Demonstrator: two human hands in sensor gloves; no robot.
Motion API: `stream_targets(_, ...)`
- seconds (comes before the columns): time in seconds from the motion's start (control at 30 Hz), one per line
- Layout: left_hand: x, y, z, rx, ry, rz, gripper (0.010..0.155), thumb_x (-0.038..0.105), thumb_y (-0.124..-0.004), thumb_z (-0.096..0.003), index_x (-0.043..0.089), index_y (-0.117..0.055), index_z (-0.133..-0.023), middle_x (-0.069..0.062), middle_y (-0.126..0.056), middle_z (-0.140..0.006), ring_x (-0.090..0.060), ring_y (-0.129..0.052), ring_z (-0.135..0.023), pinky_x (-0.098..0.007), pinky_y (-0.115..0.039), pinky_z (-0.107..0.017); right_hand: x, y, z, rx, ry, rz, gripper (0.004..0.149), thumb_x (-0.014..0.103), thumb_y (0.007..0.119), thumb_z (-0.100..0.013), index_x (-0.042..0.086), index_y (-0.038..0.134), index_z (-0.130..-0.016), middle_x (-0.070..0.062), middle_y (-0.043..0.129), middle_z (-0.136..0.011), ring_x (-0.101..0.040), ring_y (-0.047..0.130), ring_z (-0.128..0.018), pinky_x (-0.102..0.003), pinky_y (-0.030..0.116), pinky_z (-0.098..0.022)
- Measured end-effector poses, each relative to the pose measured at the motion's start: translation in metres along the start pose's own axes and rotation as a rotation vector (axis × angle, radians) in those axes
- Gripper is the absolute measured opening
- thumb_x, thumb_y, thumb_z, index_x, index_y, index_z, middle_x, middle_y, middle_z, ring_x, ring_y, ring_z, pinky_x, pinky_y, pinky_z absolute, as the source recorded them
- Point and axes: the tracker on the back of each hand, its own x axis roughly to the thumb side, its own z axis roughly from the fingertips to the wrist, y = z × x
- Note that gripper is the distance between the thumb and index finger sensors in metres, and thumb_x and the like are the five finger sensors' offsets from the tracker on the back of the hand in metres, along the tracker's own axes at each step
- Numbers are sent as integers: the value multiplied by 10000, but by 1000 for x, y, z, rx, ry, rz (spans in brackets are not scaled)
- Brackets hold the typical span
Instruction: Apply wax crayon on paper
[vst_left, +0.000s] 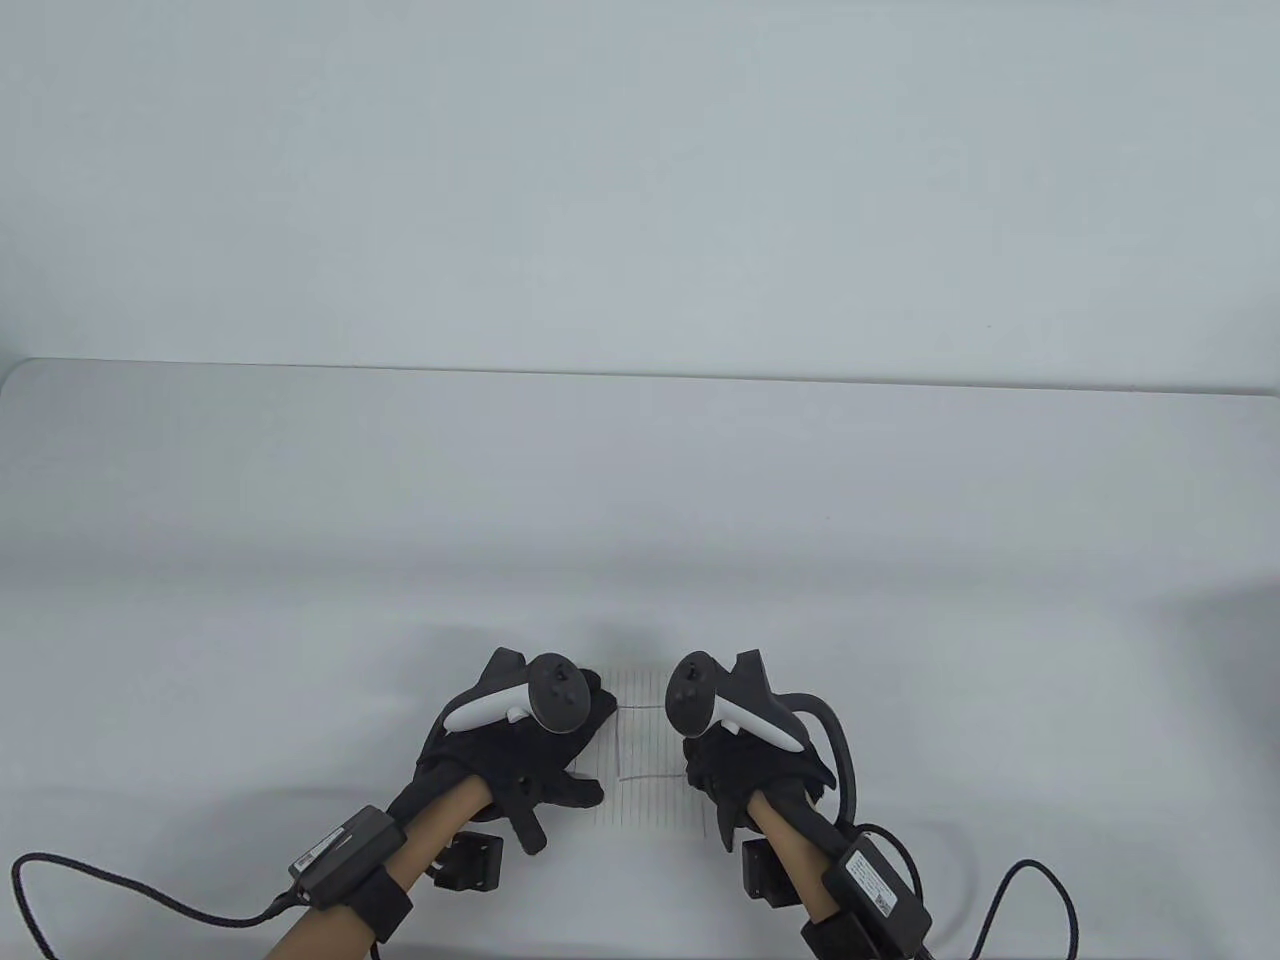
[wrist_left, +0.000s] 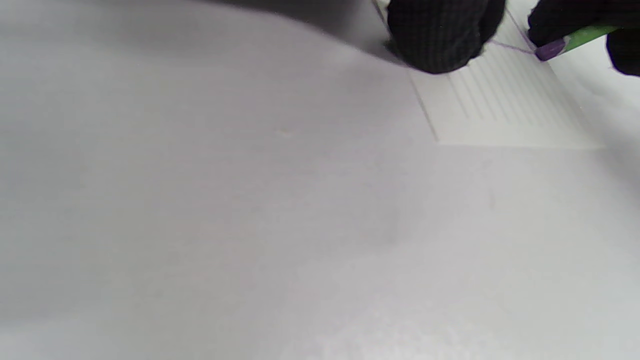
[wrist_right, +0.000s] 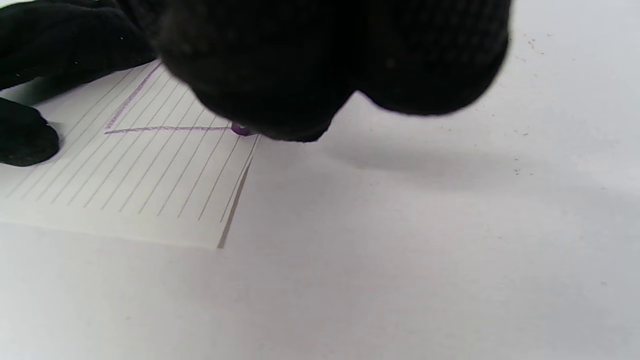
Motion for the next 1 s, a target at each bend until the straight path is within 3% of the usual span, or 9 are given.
stream_targets(0.33,0,-4,0,54,6,-20,825,557,-556,-569,427,114,-1033,184,254,-1086,-133,293,-1020,-507,197,-707,-1,-1,1,-4,-40,-3,399,292,730,-553,156,784,-925,-60,940,-591,-36,941,-271,-285,851,-246)
stream_targets(0.47,2,-3,0,89,9,-36,844,556,-593,-556,421,76,-1052,172,208,-1115,-149,262,-1045,-510,194,-714,-2,-5,2,-251,-177,-102,443,273,698,-556,161,693,-985,-78,886,-716,-68,946,-379,-312,845,-328)
stream_targets(0.6,0,-1,-1,93,-1,-24,856,559,-619,-541,422,53,-1054,181,210,-1110,-112,292,-1021,-488,211,-709,7,-1,-2,-262,-172,-112,479,256,675,-563,168,608,-1030,-81,825,-803,-88,933,-454,-330,829,-386)
stream_targets(0.73,-1,-1,-3,72,-5,-14,870,558,-615,-541,415,83,-1041,169,229,-1098,-122,271,-1034,-487,198,-720,22,1,-9,-314,-181,-106,476,274,698,-555,141,653,-1009,-73,902,-717,-56,956,-351,-300,853,-307)
stream_targets(0.83,-2,-2,-4,60,-7,3,879,561,-611,-541,422,106,-1031,188,245,-1084,-105,292,-1019,-478,213,-711,33,3,-13,-457,-218,-98,463,304,731,-538,122,720,-964,-55,961,-599,-27,963,-260,-276,866,-239)
stream_targets(1.0,-2,-2,-4,56,-5,0,877,563,-608,-541,425,106,-1030,191,248,-1082,-105,295,-1019,-480,213,-711,37,5,-17,-448,-204,-66,446,306,733,-540,118,752,-944,-47,971,-545,-22,957,-225,-273,865,-211)
